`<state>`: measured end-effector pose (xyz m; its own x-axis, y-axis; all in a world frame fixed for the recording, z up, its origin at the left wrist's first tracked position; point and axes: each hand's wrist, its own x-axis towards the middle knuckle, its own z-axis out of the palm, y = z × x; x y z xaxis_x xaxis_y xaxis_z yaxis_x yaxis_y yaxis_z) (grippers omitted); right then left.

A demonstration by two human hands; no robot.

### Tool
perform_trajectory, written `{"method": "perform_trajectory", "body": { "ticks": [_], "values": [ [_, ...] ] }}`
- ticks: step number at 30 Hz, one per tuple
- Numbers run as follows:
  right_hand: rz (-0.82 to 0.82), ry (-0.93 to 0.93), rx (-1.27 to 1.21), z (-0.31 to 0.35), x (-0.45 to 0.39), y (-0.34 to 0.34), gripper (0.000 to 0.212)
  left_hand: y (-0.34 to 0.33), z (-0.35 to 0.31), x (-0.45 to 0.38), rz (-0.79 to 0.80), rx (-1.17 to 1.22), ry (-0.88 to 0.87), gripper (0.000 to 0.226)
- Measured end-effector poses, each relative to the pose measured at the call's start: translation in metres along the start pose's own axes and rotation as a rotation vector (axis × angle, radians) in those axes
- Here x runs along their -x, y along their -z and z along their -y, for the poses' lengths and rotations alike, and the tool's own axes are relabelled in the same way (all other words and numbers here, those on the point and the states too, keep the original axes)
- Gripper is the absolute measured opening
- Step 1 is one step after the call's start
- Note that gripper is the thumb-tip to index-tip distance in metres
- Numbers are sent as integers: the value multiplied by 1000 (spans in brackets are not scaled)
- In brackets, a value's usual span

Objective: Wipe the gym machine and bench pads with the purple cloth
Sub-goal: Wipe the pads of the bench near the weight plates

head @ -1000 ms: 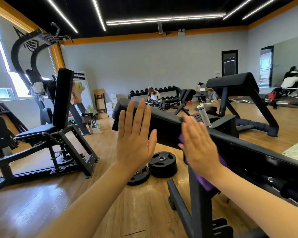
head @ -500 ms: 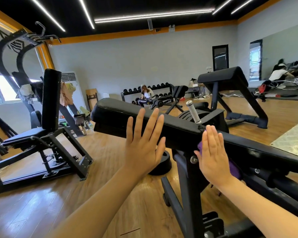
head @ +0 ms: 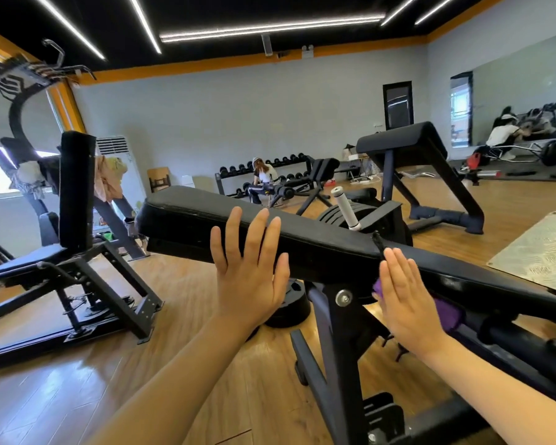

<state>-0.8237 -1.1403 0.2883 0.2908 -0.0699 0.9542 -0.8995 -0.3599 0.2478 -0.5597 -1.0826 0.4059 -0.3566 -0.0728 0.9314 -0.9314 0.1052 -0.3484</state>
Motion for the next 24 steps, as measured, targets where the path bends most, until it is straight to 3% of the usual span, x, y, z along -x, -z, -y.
{"method": "perform_trajectory", "body": {
  "ticks": [6, 8, 10, 16, 24],
  "values": [
    [-71, 102, -196, 87, -92, 0, 60, -1, 2, 0, -37, 31, 8, 41],
    [-78, 162, -162, 83, -93, 0, 52, -3, 0, -1, -53, 41, 24, 40],
    [-52, 215, -131, 56, -70, 0, 58, -4, -2, -2, -67, 42, 40, 39],
    [58, 94, -30, -13, 15, 1, 69, -10, -11, 4, -55, 38, -2, 45],
    [-21, -72, -144, 20, -33, 4, 55, -24, -53, 9, -16, 21, -17, 43]
  ]
}}
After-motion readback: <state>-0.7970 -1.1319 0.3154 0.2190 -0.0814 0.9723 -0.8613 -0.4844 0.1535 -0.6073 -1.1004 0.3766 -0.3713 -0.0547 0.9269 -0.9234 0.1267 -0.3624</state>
